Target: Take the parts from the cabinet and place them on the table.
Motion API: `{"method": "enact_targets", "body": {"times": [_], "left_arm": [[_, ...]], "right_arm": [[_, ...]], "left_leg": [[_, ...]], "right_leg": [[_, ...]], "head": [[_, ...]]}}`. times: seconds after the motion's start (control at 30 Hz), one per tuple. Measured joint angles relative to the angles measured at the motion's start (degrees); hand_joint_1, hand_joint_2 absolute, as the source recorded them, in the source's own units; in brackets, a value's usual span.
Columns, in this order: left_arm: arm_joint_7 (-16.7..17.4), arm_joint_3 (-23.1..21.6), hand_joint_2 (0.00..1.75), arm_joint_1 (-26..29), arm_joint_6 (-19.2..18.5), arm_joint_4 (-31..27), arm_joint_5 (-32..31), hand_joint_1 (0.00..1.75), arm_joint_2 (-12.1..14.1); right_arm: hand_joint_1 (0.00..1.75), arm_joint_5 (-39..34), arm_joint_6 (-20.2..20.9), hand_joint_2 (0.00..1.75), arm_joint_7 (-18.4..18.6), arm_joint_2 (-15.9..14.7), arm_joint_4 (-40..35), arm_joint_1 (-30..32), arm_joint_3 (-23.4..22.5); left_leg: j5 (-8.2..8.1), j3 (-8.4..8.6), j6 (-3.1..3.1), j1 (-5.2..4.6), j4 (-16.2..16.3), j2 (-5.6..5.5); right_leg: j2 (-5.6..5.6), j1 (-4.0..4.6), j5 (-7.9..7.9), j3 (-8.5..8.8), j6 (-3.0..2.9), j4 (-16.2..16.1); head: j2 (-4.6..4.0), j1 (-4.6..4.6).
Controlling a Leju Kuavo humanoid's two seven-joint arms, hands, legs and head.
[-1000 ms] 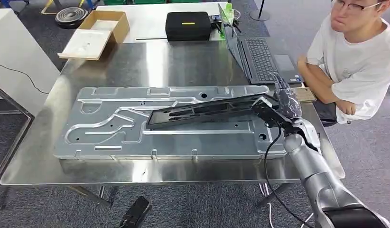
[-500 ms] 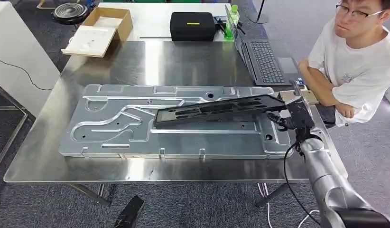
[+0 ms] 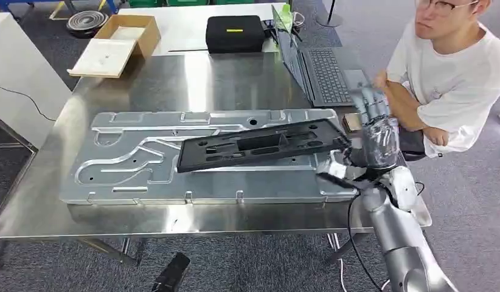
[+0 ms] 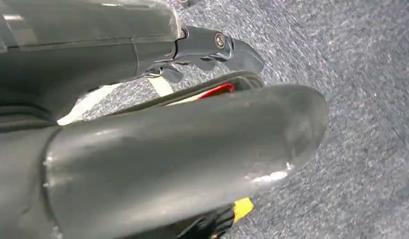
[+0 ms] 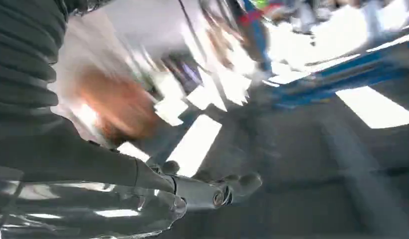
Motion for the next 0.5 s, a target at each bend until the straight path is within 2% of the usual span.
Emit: {"method": "enact_targets", "body": {"times": [0.03, 0.07, 0.1, 0.13, 0.17, 0.27, 0.3, 0.33, 0.37, 0.43, 0.47, 0.5], "left_arm": [[0.18, -0.27, 0.0, -0.11, -0.07, 0.0, -0.13, 0.0, 0.0], [0.29, -0.48, 0.0, -0.33, -0.07, 0.0, -0.2, 0.0, -0.07], [0.42, -0.68, 0.0, -0.51, -0.07, 0.0, -0.18, 0.0, -0.11], [0.46, -0.77, 0.0, -0.64, -0.07, 0.0, -0.16, 0.0, -0.11], [0.53, -0.79, 0.0, -0.76, -0.02, 0.0, -0.03, 0.0, -0.13], [0.55, -0.81, 0.0, -0.67, 0.2, 0.0, 0.17, 0.0, -0.18], [0.48, -0.81, 0.0, -0.72, 0.31, 0.0, 0.17, 0.0, -0.2], [0.35, -0.81, 0.0, -0.74, 0.41, 0.0, 0.22, 0.0, -0.37], [0.26, -0.81, 0.0, -0.76, 0.46, 0.0, 0.35, 0.0, -0.46], [0.24, -0.81, 0.0, -0.62, 0.46, 0.0, 0.33, 0.0, -0.46], [0.22, -0.81, 0.0, -0.52, 0.46, 0.0, 0.3, 0.0, -0.46], [0.24, -0.81, 0.0, -0.43, 0.46, 0.0, 0.28, 0.0, -0.46]], "right_arm": [[0.0, 6.39, -0.02, 1.75, -0.31, 1.33, -3.21, 1.01, -1.48], [0.0, 11.16, -0.04, 1.75, -0.4, 2.57, -7.38, 1.7, -2.7], [0.0, 13.24, -0.09, 1.75, -0.42, 3.09, -10.26, 1.83, -2.94], [0.0, 14.64, -0.09, 0.0, -0.44, 3.88, -12.49, 1.81, -2.98], [0.0, 15.13, -0.11, 0.0, -0.44, 4.38, -14.15, 1.84, -3.35], [0.0, 12.47, -0.11, 0.0, -0.42, 7.5, -16.37, 2.32, -3.73], [0.0, 10.77, -0.11, 0.0, -0.38, 8.39, -16.41, 2.35, -3.73], [0.0, 8.82, -0.11, 0.0, -0.23, 9.05, -16.59, 2.55, -3.73], [0.0, 7.28, -0.11, 0.0, -0.05, 9.43, -16.89, 2.62, -3.62], [0.0, 6.65, -0.11, 0.0, -0.22, 9.78, -17.59, 3.04, -2.27], [0.0, 6.65, -0.11, 0.0, -0.36, 9.87, -18.08, 3.61, -1.93], [0.0, 6.45, -0.11, 0.0, -0.42, 9.95, -18.53, 4.08, -1.74]], "left_leg": [[1.41, 0.69, 0.22, -0.07, -1.55, -0.01], [3.64, 2.44, 0.62, -0.27, -5.24, -0.03], [6.21, 5.06, 1.12, -0.49, -10.5, -0.04], [7.65, 7.2, 1.55, -0.72, -14.68, -0.11], [6.94, 8.04, 1.53, -0.94, -16.5, -0.01], [7.31, 7.89, 1.79, -1.13, -16.57, 0.03], [7.72, 8.14, 2.31, -0.88, -17.23, 0.1], [8.17, 8.37, 2.6, -0.68, -17.75, 0.36], [8.31, 8.4, 2.91, -0.7, -17.93, 0.31], [8.36, 8.31, 3.01, -0.71, -17.92, 0.31], [8.36, 8.28, 3.02, -0.71, -17.9, 0.31], [8.35, 8.25, 3.02, -0.7, -17.87, 0.31]], "right_leg": [[0.03, 0.14, -0.01, 0.02, -0.01, 0.06], [0.04, 0.23, -0.03, 0.02, -0.02, 0.16], [0.0, 0.26, -0.06, 0.04, 0.01, 0.26], [-0.05, 0.25, -0.08, 0.03, 0.04, 0.31], [-0.05, 0.76, -0.21, -0.19, 0.26, 0.55], [0.01, 0.35, 0.21, -0.14, 1.05, 0.13], [0.04, 0.56, 0.2, -0.13, 1.41, 0.13], [-0.1, 0.26, -0.39, -0.24, 1.6, 0.9], [-0.11, 0.26, -2.19, -1.23, 1.86, 3.0], [-0.1, 0.03, -6.47, -4.91, 2.24, 11.12], [-0.1, -0.07, -7.62, -6.48, 2.43, 14.47], [-0.11, -0.23, -7.66, -7.22, 2.57, 16.01]], "head": [[0.0, 0.0], [0.0, 0.0], [0.0, 0.0], [0.0, 0.0], [0.0, 0.0], [0.0, 0.02], [0.0, 0.05], [0.0, 0.02], [0.0, 0.13], [0.0, 0.09], [0.0, 0.09], [0.0, 0.09]]}}
